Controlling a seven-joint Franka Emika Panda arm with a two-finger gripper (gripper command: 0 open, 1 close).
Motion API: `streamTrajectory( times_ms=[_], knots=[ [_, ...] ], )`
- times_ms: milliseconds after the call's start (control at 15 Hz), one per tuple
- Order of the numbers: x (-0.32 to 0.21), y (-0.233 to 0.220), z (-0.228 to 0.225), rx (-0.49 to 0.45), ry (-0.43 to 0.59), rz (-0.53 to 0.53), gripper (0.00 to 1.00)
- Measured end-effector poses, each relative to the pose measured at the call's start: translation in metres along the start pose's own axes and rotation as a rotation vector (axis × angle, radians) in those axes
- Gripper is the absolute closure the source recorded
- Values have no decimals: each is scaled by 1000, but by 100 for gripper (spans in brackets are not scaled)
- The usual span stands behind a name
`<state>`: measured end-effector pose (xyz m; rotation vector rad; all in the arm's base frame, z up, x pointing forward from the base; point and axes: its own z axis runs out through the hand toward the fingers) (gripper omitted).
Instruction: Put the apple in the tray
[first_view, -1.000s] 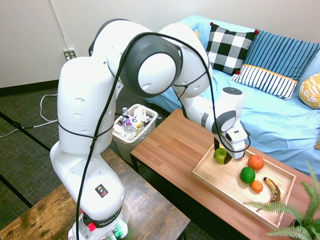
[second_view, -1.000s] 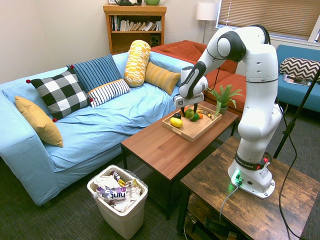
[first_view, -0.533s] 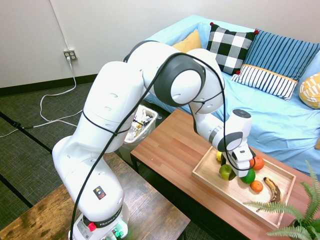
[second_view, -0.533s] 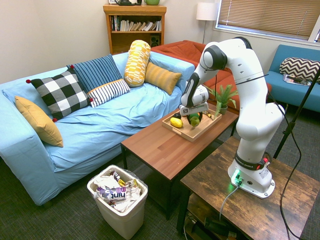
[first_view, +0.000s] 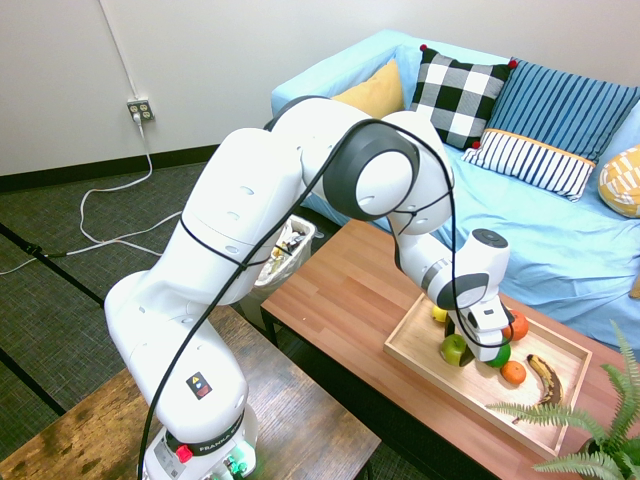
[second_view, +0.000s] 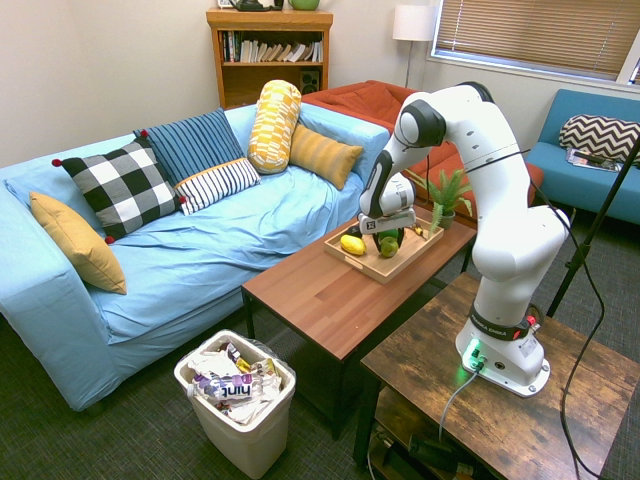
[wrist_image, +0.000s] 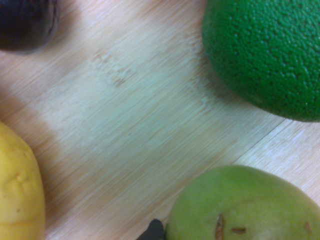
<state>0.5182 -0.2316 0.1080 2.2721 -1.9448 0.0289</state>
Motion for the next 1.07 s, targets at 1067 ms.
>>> streamTrajectory(
  times_ms=[1067],
  knots=[
    [40,29,-132,123,28,-23,0]
  ],
)
